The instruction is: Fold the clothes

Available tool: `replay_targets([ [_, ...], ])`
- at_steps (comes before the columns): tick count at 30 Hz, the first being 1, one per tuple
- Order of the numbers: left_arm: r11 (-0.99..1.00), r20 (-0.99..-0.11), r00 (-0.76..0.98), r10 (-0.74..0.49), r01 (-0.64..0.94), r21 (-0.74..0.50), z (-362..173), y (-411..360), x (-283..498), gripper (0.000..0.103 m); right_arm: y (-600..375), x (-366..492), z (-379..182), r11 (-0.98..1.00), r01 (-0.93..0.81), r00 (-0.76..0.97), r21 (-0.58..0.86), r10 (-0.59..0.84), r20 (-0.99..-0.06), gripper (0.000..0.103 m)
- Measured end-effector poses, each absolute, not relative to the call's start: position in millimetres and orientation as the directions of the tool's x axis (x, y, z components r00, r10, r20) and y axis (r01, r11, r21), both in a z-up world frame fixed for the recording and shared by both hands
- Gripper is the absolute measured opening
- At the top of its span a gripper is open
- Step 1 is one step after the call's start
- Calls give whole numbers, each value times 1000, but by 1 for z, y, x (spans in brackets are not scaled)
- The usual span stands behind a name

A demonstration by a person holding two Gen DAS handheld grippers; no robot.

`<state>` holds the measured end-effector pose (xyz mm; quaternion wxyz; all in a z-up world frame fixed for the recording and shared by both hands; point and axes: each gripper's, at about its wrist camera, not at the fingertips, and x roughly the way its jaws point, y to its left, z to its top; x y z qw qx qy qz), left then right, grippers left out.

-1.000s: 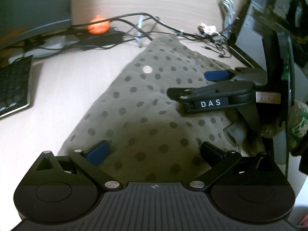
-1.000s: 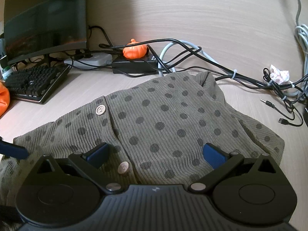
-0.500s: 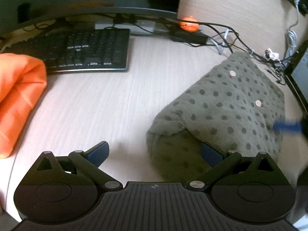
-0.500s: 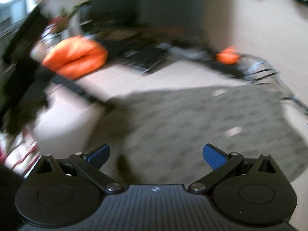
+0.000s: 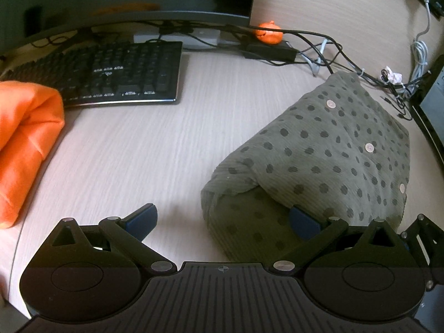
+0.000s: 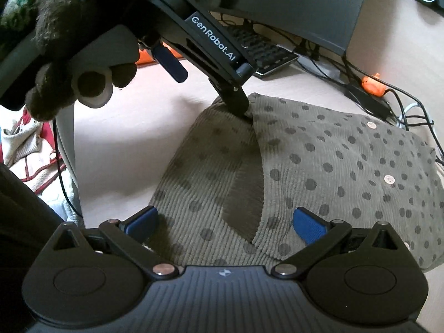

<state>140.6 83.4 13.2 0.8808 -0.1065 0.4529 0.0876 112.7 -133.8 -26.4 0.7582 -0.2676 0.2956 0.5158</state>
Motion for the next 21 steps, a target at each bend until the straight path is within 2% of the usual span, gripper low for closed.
replay_targets([
  [2,956,-810,586,22,-249,-154,14,88,136,103,-137,116,-26,339,-937,296,-90,627,-721,102],
  [5,940,-793,606,-53,-238,-244,16,95,128,103,-143,126,-23,374,-925,303,-64,627,-718,91],
  [9,893,-774,601,-200,-213,-396,13,101,112,103,-151,142,-19,427,-904,287,11,625,-726,88],
  [13,894,-797,562,-221,-209,-396,4,92,104,101,-156,143,-20,437,-899,283,26,626,-727,88],
  [15,888,-805,543,-239,-213,-407,-1,89,101,88,-157,141,-19,430,-903,286,18,629,-723,88],
  [16,883,-810,531,-249,-218,-415,-4,88,100,74,-158,140,-18,427,-904,286,16,632,-721,88],
  [21,870,-807,526,-267,-228,-437,-10,82,103,87,-162,138,-12,417,-909,288,8,644,-709,88],
])
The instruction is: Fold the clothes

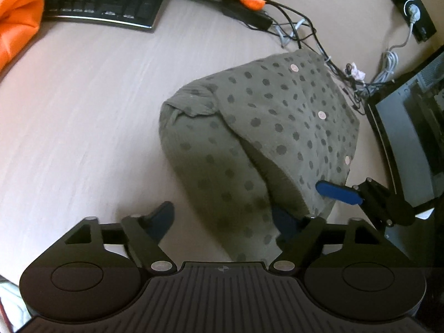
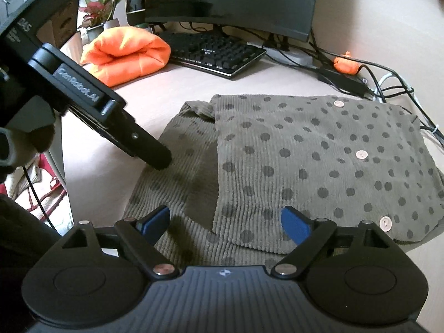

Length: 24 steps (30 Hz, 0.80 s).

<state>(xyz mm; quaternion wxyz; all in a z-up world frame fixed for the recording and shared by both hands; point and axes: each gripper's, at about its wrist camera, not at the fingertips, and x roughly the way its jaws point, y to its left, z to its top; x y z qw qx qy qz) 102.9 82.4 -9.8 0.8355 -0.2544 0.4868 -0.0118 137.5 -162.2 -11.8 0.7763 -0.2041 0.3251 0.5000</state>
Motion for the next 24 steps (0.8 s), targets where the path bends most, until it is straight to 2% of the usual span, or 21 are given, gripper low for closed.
replay_targets([
  [3,865,-797,527,-297,-204,-457,-12,72,112,81,-163,133,-7,399,-917,282,3,654,-702,88],
  [5,849,-783,521,-340,-188,-494,-12,66,121,71,-161,128,-4,383,-924,278,-5,662,-696,88],
  [12,804,-704,571,-422,-122,-582,10,54,153,70,-144,110,-6,343,-934,319,-98,677,-663,99],
  [17,796,-703,567,-429,-131,-591,11,54,168,72,-129,111,-19,345,-921,373,-179,658,-653,98],
  [19,790,-700,574,-425,-142,-596,13,60,167,73,-128,118,-22,368,-908,404,-200,639,-655,90],
  [21,782,-694,587,-418,-156,-603,16,69,164,78,-133,129,-16,404,-897,416,-177,640,-646,81],
  [23,780,-691,604,-398,-174,-602,18,79,161,90,-142,143,-7,457,-883,416,-110,651,-635,80],
  [24,780,-691,612,-385,-185,-598,20,84,159,91,-147,150,-4,480,-875,410,-67,658,-632,80],
])
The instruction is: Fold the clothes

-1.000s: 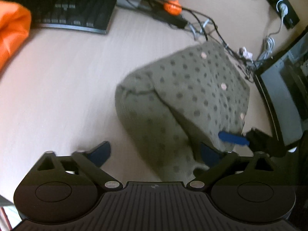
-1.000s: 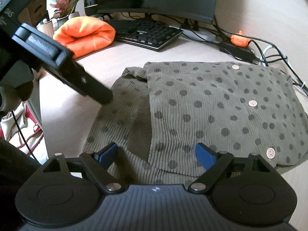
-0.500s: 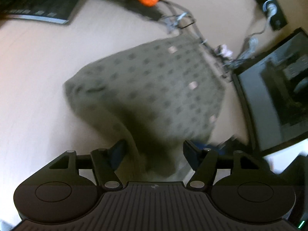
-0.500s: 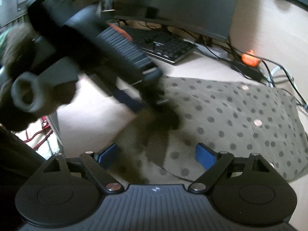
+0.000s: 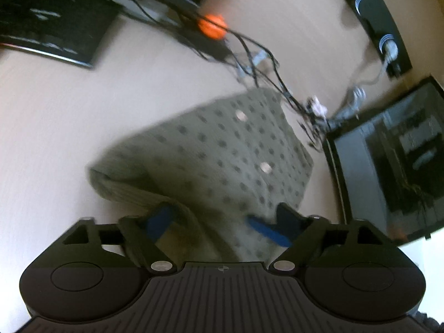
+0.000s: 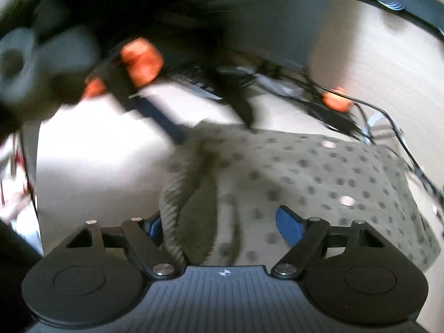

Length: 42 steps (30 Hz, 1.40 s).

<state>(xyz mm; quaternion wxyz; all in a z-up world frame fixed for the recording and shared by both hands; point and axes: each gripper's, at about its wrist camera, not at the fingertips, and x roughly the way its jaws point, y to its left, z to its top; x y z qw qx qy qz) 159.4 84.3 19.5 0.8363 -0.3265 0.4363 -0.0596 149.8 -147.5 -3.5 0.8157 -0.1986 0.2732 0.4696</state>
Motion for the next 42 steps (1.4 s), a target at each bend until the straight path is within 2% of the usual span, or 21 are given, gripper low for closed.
replay_targets([
  [3,765,-700,601,-387,-215,-607,13,97,159,93,-156,163,0,512,-859,388,12,666,-637,80],
  [10,709,-677,539,-501,-193,-678,-11,82,186,92,-157,153,-6,501,-865,385,1,665,-640,81],
  [13,711,-649,546,-529,-132,-690,1,70,202,92,-158,142,-5,507,-860,431,-57,663,-612,90],
  [15,712,-631,550,-548,-90,-697,10,62,212,93,-158,135,-8,520,-848,472,-104,650,-596,100],
  [20,727,-620,541,-568,-24,-687,20,50,231,93,-144,139,-24,559,-792,589,-247,591,-552,100],
  [22,727,-620,535,-574,-17,-687,19,47,236,93,-140,155,-25,573,-776,607,-264,567,-557,93],
  [24,722,-615,534,-580,-14,-692,18,48,237,93,-137,171,-26,586,-762,623,-277,543,-563,71],
  [29,701,-587,591,-554,-48,-711,20,81,214,95,-146,204,-13,621,-763,590,-178,559,-583,58],
  [34,667,-613,662,-431,-224,-710,-1,137,189,96,-166,222,5,668,-744,547,-17,595,-589,52],
  [36,742,-634,686,-356,-204,-638,3,143,190,96,-179,231,11,693,-717,526,80,613,-590,51],
  [38,865,-667,690,-281,-119,-487,14,134,196,97,-186,256,13,718,-673,512,177,625,-589,50],
  [42,960,-667,691,-278,184,-209,31,90,211,98,-211,290,19,758,-570,515,317,630,-581,50],
])
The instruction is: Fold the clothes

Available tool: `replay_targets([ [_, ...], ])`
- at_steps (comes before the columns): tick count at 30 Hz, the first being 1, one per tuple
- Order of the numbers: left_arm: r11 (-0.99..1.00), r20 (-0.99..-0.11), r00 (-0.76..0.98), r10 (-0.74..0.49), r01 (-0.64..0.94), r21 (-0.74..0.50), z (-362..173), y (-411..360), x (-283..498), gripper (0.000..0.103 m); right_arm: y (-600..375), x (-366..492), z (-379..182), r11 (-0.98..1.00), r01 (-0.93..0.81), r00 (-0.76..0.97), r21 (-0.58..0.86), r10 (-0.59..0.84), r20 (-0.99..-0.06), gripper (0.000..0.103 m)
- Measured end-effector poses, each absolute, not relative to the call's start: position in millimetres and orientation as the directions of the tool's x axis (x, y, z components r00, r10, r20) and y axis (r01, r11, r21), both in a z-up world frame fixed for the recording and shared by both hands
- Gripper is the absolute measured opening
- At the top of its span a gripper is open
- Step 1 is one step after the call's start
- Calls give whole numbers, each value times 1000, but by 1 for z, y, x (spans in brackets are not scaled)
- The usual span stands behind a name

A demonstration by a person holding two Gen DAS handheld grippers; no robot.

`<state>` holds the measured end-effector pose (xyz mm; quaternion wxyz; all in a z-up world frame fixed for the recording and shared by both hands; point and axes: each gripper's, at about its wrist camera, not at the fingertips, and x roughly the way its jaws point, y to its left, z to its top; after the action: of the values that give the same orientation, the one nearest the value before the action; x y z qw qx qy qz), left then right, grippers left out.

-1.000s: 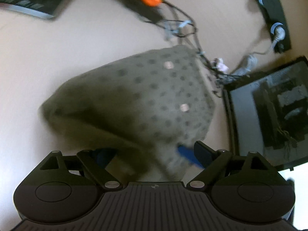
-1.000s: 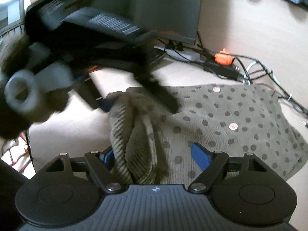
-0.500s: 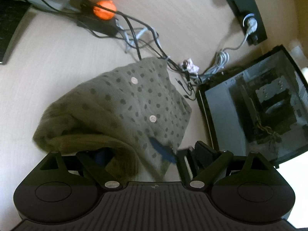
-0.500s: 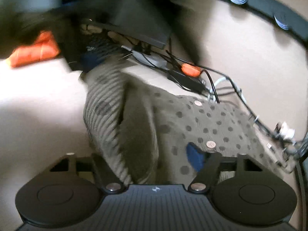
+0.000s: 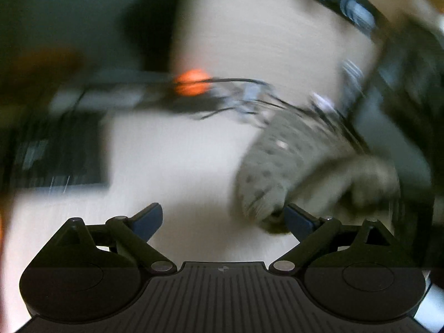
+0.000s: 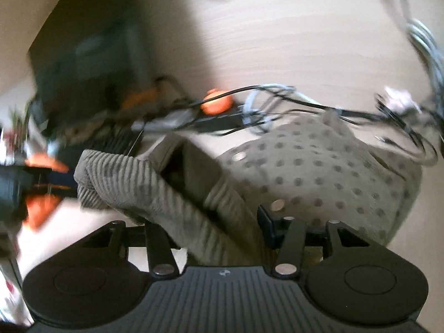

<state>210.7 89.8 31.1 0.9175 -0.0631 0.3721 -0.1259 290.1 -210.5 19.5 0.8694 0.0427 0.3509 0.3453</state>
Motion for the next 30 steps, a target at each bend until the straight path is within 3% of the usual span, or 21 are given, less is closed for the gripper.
replay_targets([
  [4,893,-654,664,-364,448,-42,35,48,223,99,-229,308,19,789,-488,532,374,608,-588,50],
  [11,775,-628,645,-437,624,101,18,2,253,98,-254,325,18,812,-352,556,465,581,-594,45],
  [15,730,-636,617,-464,673,121,16,6,233,99,-255,332,15,819,-333,574,467,569,-589,45],
  [19,745,-664,628,-405,648,158,-2,14,235,99,-257,331,11,809,-334,557,484,584,-591,45],
  [25,782,-598,675,-432,610,123,-4,9,289,99,-253,325,21,740,-422,517,523,671,-532,46],
  [26,791,-581,684,-441,602,108,-1,10,293,93,-251,325,21,733,-427,511,530,679,-527,46],
  [28,807,-577,677,-456,588,52,4,14,298,71,-245,324,20,721,-431,499,543,692,-522,42],
  [30,819,-582,674,-455,573,23,5,17,299,67,-240,322,18,712,-431,487,554,700,-522,36],
])
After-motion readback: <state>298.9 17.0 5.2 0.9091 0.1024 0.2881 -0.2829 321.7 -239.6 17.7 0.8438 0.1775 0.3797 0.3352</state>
